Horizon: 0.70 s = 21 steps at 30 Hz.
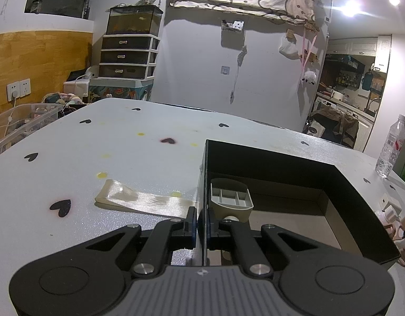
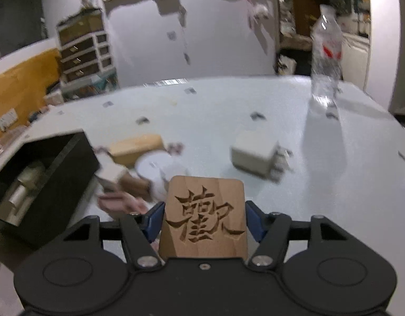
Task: Organize rigid objects
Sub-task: 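Carry the wooden tile into the black box and open the right gripper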
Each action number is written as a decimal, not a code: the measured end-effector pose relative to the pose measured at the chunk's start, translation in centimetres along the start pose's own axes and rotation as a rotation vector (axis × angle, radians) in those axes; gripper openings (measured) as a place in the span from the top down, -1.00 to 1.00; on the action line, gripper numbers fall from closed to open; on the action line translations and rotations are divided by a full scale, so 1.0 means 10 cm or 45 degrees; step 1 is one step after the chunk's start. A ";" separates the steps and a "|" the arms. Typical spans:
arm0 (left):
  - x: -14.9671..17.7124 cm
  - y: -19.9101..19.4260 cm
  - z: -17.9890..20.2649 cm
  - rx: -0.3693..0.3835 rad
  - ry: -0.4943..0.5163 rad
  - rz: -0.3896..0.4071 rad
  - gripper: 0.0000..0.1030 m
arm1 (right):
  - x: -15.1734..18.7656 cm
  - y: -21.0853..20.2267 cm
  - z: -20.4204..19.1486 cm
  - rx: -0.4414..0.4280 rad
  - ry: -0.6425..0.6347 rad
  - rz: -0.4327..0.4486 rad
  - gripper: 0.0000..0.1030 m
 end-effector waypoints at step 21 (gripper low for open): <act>-0.02 0.00 0.00 0.020 0.030 -0.008 0.87 | -0.46 0.38 -2.40 -0.531 -1.035 -0.048 -0.27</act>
Point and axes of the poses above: each gripper's, at about its wrist camera, not at the fingertips, and y roughly the way its jaws point, z to its right, x to its underside, the point moved 7 cm from there along y, roughly the way its jaws point, and after that the axes turned 1 degree about -z, right-handed, at the moved point
